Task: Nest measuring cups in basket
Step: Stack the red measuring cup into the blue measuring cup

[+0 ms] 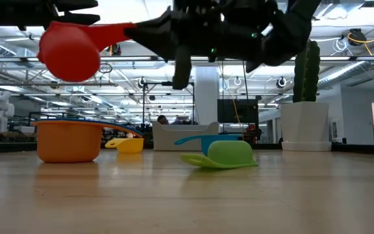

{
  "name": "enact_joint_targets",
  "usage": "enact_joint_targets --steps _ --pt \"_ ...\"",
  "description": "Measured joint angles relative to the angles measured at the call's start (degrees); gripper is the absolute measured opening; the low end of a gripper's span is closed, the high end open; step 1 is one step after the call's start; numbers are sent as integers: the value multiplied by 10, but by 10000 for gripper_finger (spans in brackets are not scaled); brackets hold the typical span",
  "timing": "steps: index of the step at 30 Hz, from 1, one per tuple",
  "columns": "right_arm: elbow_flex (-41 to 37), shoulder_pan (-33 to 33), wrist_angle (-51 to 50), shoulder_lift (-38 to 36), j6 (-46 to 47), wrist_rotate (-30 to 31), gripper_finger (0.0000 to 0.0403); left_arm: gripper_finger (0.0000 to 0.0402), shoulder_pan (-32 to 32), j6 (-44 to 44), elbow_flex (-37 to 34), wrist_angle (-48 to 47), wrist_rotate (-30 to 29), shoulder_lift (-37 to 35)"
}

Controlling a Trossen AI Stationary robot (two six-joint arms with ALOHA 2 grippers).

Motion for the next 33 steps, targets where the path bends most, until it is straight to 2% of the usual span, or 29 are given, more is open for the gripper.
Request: enact_joint_targets --steps 16,23,33 --pt "6 -30 -25 26 47 -80 0 163 0 -7 0 -25 0 1" --pt "57 -22 -28 80 37 -71 0 163 0 -5 0 -24 0 1" --pt "33 -34 -29 55 52 -65 0 163 0 -2 0 -26 4 1"
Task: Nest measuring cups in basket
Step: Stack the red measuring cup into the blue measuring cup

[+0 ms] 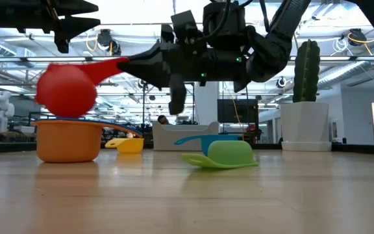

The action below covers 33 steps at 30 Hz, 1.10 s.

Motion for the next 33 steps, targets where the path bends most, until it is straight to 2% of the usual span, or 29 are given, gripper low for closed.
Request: enact_joint_targets --steps 15,22,33 --pt "0 0 -35 -1 22 -2 12 163 0 11 0 6 0 0" --pt "0 -3 -58 -1 44 -2 51 163 0 11 0 6 0 0" --pt "0 -9 -81 -1 153 -15 125 163 0 3 0 6 4 0"
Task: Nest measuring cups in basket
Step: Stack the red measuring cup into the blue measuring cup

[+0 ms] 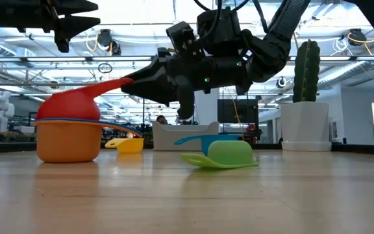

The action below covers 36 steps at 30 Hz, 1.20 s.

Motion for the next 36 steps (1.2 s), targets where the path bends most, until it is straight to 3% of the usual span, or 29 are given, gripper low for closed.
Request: enact_joint_targets --steps 12,23,29,36 --pt "0 0 -32 -2 77 -18 137 163 0 -5 0 0 14 0" --pt "0 0 -221 -86 87 -14 137 163 0 -5 0 9 16 0" --pt "0 -2 -305 -133 96 20 137 163 0 -6 0 26 18 0" --pt "0 -2 -373 -182 153 122 137 163 0 -8 0 29 18 0"
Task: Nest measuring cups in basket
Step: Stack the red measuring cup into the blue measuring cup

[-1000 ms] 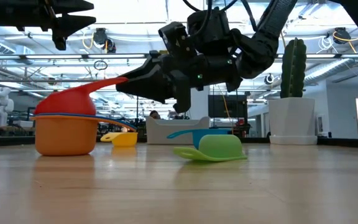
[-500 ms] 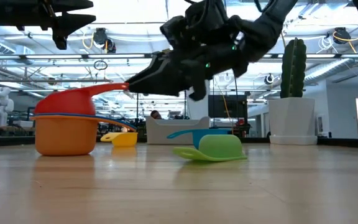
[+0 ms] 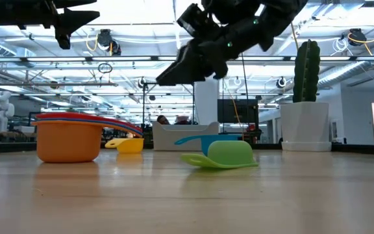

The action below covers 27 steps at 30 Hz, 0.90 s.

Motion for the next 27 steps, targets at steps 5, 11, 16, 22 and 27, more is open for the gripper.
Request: enact_joint_targets --steps 5,11,16,22,27 --pt "0 -4 -8 -22 68 41 137 163 0 0 0 0 0 0" --pt "4 -7 -4 -1 122 2 137 163 0 4 0 0 0 0" --pt "20 -8 20 41 161 -76 156 163 0 18 0 11 -6 0" --pt "65 1 21 94 187 -107 247 163 6 31 0 26 -7 0" --pt "84 8 66 133 208 -108 327 163 17 33 0 24 -7 0"
